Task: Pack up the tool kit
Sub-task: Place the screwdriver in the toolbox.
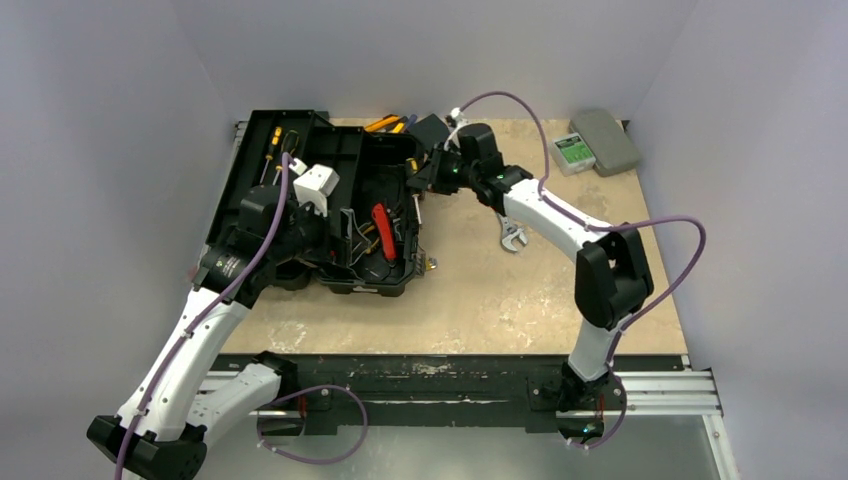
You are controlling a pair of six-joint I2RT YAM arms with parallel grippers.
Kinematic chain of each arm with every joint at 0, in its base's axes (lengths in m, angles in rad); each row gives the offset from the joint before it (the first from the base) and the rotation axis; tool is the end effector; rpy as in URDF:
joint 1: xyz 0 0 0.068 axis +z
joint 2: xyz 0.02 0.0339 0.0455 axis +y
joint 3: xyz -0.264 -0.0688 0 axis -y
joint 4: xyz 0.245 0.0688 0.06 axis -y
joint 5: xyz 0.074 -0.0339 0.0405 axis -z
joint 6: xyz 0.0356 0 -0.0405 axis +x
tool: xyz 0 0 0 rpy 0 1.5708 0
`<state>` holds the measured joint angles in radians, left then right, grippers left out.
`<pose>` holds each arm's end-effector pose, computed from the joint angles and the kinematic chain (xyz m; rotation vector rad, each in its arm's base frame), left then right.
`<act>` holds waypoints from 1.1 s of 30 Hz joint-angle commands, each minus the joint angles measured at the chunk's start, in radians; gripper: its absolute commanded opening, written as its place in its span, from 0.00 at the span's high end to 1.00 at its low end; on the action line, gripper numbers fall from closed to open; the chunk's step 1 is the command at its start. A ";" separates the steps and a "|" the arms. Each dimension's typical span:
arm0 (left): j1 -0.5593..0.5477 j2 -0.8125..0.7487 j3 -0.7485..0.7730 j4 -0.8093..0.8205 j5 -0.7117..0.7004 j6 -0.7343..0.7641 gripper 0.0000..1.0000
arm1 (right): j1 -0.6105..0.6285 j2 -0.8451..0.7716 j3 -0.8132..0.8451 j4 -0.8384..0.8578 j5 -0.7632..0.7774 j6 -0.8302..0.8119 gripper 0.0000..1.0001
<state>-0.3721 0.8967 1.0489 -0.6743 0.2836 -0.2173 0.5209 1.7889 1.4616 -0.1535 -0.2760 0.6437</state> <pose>0.1660 -0.0755 0.3623 0.3400 2.1097 -0.6487 0.3633 0.2196 0.2992 -0.0494 2.1863 0.9793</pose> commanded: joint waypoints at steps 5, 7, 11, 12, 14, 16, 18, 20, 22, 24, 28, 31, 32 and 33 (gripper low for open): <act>0.006 -0.017 0.013 0.021 -0.003 0.003 0.14 | 0.084 0.106 0.026 0.241 -0.049 0.182 0.94; 0.006 -0.025 0.016 0.018 -0.008 0.006 0.14 | 0.092 0.143 0.028 0.268 -0.044 0.198 0.93; 0.006 -0.038 0.012 0.018 -0.022 0.010 0.14 | 0.118 0.204 0.052 0.284 -0.034 0.208 0.93; 0.006 -0.037 0.012 0.020 -0.020 0.009 0.14 | 0.124 0.215 0.060 0.281 -0.031 0.208 0.93; 0.006 -0.033 0.013 0.021 -0.011 0.006 0.14 | 0.132 0.237 0.077 0.276 -0.029 0.207 0.92; 0.006 -0.027 0.014 0.020 -0.003 0.003 0.14 | 0.138 0.253 0.087 0.272 -0.028 0.208 0.90; 0.006 -0.025 0.014 0.021 0.000 0.002 0.14 | 0.140 0.261 0.088 0.271 -0.024 0.208 0.84; 0.006 -0.025 0.014 0.019 0.000 0.002 0.14 | 0.140 0.261 0.090 0.264 -0.021 0.208 0.69; 0.006 -0.027 0.014 0.021 -0.001 0.002 0.14 | 0.140 0.250 0.090 0.255 -0.011 0.203 0.55; 0.006 -0.025 0.014 0.020 -0.001 0.002 0.14 | 0.139 0.235 0.092 0.244 -0.005 0.188 0.47; 0.006 -0.020 0.014 0.021 -0.003 0.002 0.14 | 0.139 0.188 0.096 0.217 0.006 0.138 0.42; 0.006 -0.015 0.014 0.018 -0.003 0.002 0.14 | 0.137 0.150 0.106 0.171 0.033 0.088 0.41; 0.006 -0.016 0.014 0.018 -0.004 0.002 0.14 | 0.136 0.133 0.112 0.157 0.042 0.067 0.41; 0.006 -0.015 0.014 0.018 -0.006 0.002 0.14 | 0.135 0.119 0.115 0.117 0.057 0.045 0.41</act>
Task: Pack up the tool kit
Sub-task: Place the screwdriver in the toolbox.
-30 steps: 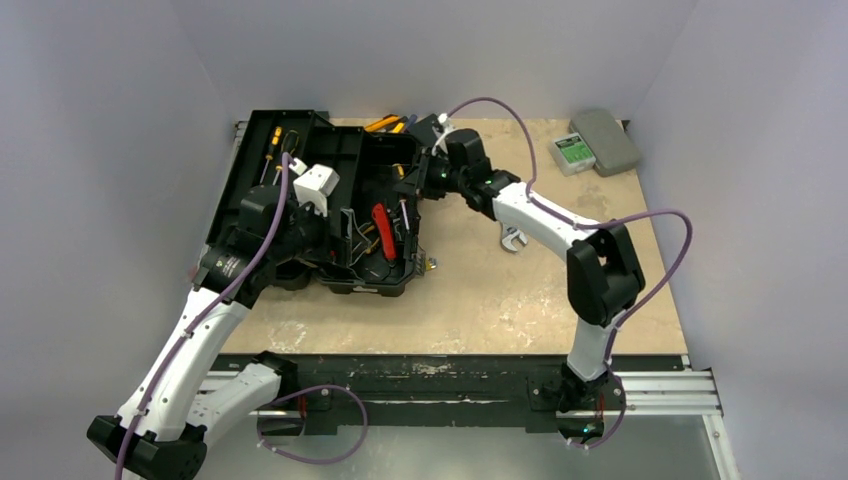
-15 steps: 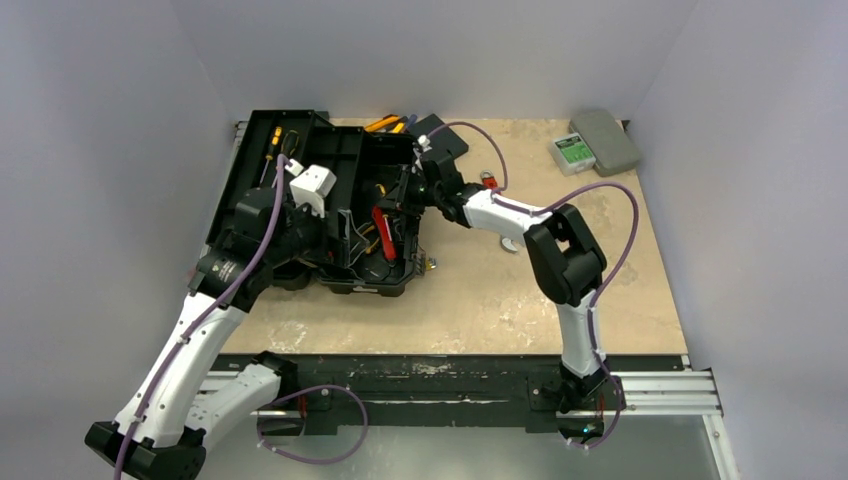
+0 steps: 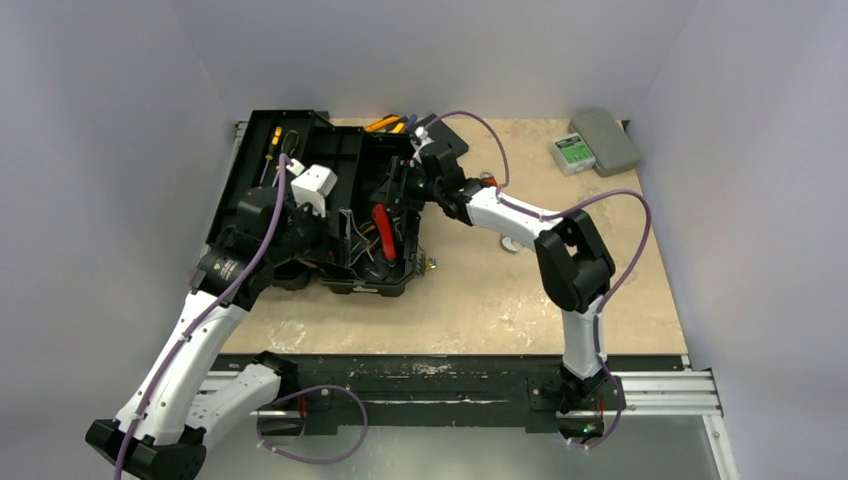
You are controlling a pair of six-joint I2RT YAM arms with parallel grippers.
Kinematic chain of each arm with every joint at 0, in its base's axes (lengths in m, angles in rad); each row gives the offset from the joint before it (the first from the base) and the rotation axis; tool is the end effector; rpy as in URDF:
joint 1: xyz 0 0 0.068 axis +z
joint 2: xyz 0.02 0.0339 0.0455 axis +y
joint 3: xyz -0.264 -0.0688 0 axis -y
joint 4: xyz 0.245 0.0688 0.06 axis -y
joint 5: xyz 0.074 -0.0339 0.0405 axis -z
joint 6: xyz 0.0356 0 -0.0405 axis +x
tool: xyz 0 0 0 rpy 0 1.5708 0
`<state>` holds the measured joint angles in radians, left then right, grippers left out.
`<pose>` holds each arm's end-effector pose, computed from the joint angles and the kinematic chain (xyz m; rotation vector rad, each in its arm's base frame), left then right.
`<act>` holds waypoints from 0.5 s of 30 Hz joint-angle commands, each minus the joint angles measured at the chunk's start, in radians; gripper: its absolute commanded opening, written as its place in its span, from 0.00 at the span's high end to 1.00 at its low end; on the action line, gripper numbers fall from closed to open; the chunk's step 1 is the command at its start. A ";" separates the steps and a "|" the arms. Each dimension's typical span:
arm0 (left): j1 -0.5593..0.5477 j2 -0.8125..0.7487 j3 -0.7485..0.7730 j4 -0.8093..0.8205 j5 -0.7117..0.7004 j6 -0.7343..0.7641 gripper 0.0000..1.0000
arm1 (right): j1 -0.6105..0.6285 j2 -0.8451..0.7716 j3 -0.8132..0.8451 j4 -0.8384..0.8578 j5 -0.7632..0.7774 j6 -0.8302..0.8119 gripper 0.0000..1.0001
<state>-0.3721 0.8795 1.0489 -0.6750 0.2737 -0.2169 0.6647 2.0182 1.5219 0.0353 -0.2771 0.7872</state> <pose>0.1621 -0.0736 0.3649 0.3348 2.0931 -0.6399 0.3680 0.3008 0.2395 -0.0557 2.2285 1.1455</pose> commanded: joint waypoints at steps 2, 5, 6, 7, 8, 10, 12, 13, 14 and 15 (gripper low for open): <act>0.006 0.001 0.014 0.019 0.003 0.002 0.14 | -0.012 -0.139 0.057 -0.114 0.091 -0.142 0.40; 0.006 0.002 0.015 0.019 0.003 0.002 0.14 | -0.024 -0.189 0.042 -0.162 0.148 -0.201 0.39; 0.006 0.003 0.014 0.020 0.004 0.002 0.14 | -0.030 -0.206 0.033 -0.176 0.162 -0.218 0.40; 0.006 0.003 0.014 0.018 0.004 0.002 0.14 | -0.038 -0.222 0.022 -0.185 0.167 -0.234 0.39; 0.006 0.004 0.014 0.018 0.004 0.002 0.14 | -0.052 -0.238 0.010 -0.189 0.152 -0.253 0.39; 0.006 0.005 0.014 0.017 0.007 0.001 0.14 | -0.085 -0.269 -0.017 -0.200 0.123 -0.280 0.38; 0.006 0.003 0.013 0.019 0.008 -0.001 0.14 | -0.118 -0.300 -0.043 -0.226 0.128 -0.303 0.37; 0.006 0.003 0.013 0.020 0.009 -0.001 0.14 | -0.138 -0.315 -0.063 -0.233 0.128 -0.316 0.37; 0.006 0.004 0.013 0.021 0.011 -0.002 0.14 | -0.158 -0.332 -0.082 -0.241 0.129 -0.328 0.36; 0.006 0.004 0.011 0.021 0.012 -0.002 0.14 | -0.177 -0.350 -0.100 -0.250 0.133 -0.341 0.35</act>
<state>-0.3721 0.8845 1.0489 -0.6750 0.2737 -0.2173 0.5568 1.7370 1.4818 -0.1509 -0.1699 0.5346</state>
